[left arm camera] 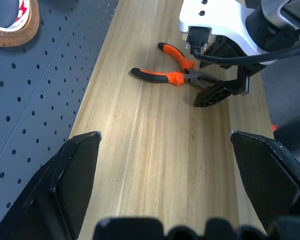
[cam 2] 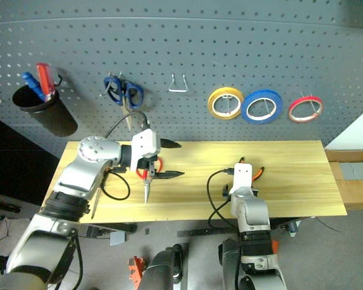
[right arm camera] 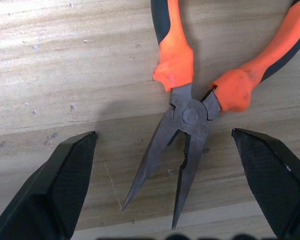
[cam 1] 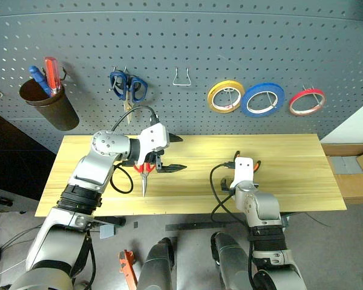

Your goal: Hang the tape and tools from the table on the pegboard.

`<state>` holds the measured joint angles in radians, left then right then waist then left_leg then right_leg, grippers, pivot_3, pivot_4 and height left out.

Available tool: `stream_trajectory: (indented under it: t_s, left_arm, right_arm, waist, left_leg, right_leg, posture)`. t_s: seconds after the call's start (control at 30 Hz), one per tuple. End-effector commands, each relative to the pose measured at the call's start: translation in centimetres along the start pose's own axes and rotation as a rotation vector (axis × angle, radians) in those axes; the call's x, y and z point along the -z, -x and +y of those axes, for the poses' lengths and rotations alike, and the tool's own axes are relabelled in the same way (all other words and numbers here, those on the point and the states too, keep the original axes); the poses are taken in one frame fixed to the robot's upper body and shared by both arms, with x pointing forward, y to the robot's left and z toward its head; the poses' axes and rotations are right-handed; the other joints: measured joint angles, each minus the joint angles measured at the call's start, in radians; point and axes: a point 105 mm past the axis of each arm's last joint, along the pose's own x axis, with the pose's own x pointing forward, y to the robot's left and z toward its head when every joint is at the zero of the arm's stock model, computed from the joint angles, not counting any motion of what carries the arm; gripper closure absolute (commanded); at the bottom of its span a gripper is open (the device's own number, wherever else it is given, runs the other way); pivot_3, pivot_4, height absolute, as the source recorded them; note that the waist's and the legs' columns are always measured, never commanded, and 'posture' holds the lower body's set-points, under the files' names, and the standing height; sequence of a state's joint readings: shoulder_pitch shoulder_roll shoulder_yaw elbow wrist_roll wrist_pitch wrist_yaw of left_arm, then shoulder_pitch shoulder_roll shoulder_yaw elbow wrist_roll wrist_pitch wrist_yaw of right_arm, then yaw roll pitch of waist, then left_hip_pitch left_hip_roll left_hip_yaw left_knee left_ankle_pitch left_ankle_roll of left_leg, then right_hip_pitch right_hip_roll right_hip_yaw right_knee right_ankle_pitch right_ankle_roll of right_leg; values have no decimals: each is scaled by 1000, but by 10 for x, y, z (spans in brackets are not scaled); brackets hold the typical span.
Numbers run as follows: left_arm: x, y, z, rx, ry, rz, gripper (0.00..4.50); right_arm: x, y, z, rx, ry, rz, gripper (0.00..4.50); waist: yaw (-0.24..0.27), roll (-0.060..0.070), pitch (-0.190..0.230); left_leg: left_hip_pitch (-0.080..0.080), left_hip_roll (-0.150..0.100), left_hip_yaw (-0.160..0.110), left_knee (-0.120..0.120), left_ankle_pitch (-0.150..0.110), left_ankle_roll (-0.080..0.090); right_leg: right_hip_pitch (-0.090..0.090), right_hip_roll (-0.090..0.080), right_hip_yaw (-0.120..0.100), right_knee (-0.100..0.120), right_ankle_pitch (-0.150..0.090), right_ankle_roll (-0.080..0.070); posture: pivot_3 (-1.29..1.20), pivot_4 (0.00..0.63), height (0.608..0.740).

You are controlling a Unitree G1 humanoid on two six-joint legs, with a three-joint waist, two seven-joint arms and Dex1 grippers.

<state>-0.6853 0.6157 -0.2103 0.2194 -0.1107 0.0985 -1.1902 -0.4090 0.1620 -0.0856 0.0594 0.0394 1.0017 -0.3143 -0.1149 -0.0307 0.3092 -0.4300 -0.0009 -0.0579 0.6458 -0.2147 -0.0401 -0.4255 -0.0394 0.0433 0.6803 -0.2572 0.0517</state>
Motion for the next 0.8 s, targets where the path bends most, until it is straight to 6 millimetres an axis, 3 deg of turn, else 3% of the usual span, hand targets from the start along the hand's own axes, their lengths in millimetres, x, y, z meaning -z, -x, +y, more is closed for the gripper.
stream_trajectory:
  t_s: [0.03, 0.43, 0.63, 0.8]
  left_arm:
    - [-9, 0, 2, -4, -43, -20, 41]
    - [-11, 0, 1, -1, -34, -30, 41]
    - [-11, 1, -1, 4, -28, -31, 41]
    - [-11, 1, -2, 6, -23, -30, 41]
  right_arm:
    - [21, -3, 9, -31, -58, 92, 417]
    - [19, -2, -16, -34, 40, 64, 4198]
    - [24, 1, -32, -57, 104, 85, 4266]
    - [22, 4, -56, -38, 126, 93, 2554]
  waist:
    - [0, -1, -1]
    - [1, -1, -1]
    - [1, -1, -1]
    - [1, -1, -1]
  left_leg:
    - [0, 0, 0, 0, 0, 0]
    - [1, 0, 0, 0, 0, 0]
    - [1, -1, 0, 0, 0, 0]
    - [1, -1, 0, 0, 0, 0]
  right_leg:
    - [0, 0, 0, 0, 0, 0]
    - [1, 0, 0, 0, 0, 0]
    - [1, 0, 0, 0, 0, 0]
    - [1, 0, 0, 0, 0, 0]
  posture:
    - [-160, 288, 740]
    - [-167, 286, 740]
    - [-169, 291, 740]
    - [-175, 295, 740]
